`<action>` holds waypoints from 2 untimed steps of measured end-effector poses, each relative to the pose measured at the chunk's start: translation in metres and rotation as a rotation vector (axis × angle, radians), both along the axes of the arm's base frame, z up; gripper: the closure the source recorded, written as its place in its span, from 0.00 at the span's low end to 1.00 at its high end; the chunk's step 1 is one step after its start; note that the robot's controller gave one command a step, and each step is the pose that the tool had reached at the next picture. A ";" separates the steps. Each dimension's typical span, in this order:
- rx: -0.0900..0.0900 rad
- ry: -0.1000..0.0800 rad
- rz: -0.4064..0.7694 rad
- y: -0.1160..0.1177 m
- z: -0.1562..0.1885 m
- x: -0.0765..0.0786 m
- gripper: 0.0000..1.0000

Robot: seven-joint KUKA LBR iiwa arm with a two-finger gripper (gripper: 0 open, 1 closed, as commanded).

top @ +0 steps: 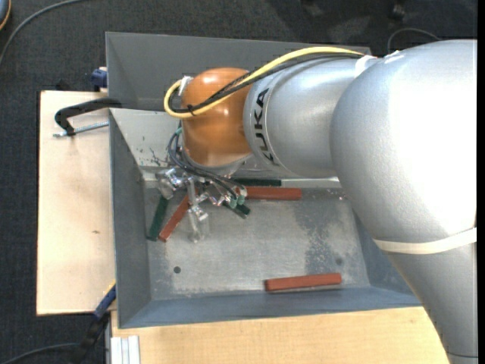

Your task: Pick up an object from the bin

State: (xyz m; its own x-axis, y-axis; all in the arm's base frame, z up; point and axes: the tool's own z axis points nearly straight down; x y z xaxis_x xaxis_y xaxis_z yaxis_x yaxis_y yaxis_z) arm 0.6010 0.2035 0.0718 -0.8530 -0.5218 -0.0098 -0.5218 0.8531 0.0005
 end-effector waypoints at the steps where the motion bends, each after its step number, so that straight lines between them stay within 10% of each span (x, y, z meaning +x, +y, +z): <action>1: 0.001 -0.008 0.000 -0.001 0.005 0.003 1.00; 2: 0.000 -0.005 -0.017 -0.013 0.163 -0.059 1.00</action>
Offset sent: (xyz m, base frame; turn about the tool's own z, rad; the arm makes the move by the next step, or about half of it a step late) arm 0.0000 0.0000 0.0000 0.0000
